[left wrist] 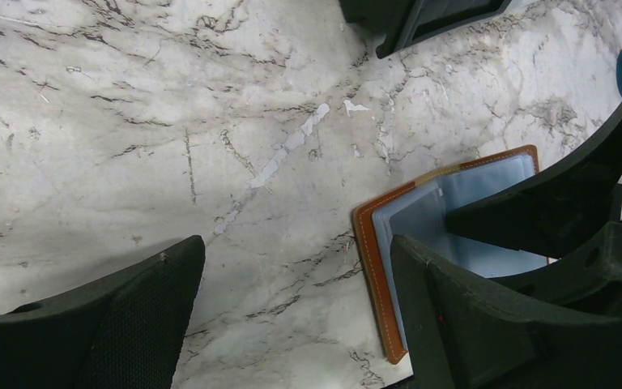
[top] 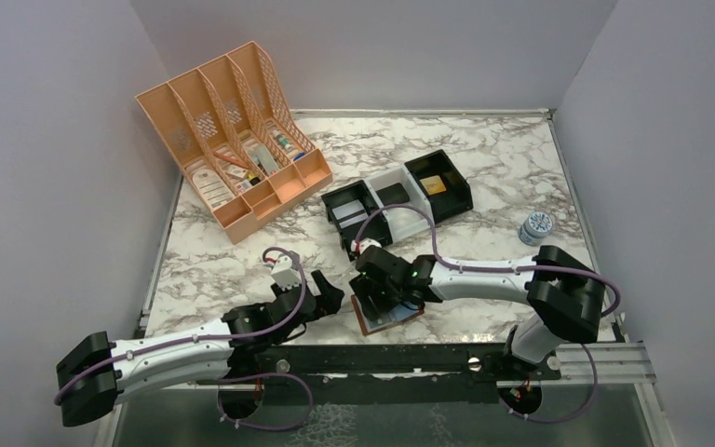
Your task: Take the credit cards out of the card holder
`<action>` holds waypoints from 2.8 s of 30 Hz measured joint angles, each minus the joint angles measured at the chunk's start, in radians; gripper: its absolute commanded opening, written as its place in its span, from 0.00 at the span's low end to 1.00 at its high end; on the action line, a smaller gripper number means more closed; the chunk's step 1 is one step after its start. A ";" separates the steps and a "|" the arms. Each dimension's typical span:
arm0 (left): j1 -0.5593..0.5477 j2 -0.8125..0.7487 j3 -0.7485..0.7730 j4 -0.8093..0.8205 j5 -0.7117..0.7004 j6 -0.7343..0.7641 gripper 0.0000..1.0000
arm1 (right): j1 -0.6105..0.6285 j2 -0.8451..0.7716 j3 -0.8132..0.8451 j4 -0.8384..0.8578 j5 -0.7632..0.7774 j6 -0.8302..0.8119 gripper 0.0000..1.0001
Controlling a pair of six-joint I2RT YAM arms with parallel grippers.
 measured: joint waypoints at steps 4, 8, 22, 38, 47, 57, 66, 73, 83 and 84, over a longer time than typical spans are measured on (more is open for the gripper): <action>0.000 0.036 0.000 0.016 0.000 0.003 0.88 | 0.000 0.011 0.003 -0.002 0.014 0.011 0.64; 0.000 0.065 0.003 0.043 0.000 0.011 0.88 | 0.000 0.016 0.006 -0.002 0.014 0.024 0.65; 0.000 0.082 0.004 0.066 0.002 0.019 0.88 | 0.001 0.048 0.043 -0.019 0.014 0.058 0.68; 0.000 0.087 0.004 0.077 0.010 0.023 0.89 | 0.007 0.068 0.066 -0.045 0.053 0.088 0.61; 0.000 0.088 0.004 0.130 0.041 0.052 0.89 | 0.002 0.015 -0.001 0.017 0.055 0.108 0.56; 0.000 0.121 0.000 0.275 0.142 0.123 0.85 | -0.137 -0.090 -0.151 0.176 -0.164 0.122 0.55; 0.000 0.179 -0.021 0.407 0.232 0.159 0.75 | -0.231 -0.152 -0.267 0.313 -0.309 0.167 0.54; 0.000 0.286 -0.013 0.510 0.322 0.210 0.60 | -0.267 -0.162 -0.304 0.372 -0.364 0.209 0.54; -0.013 0.497 0.061 0.653 0.396 0.246 0.40 | -0.282 -0.162 -0.317 0.401 -0.387 0.235 0.54; -0.013 0.513 0.066 0.662 0.402 0.248 0.38 | -0.282 -0.162 -0.317 0.401 -0.388 0.235 0.54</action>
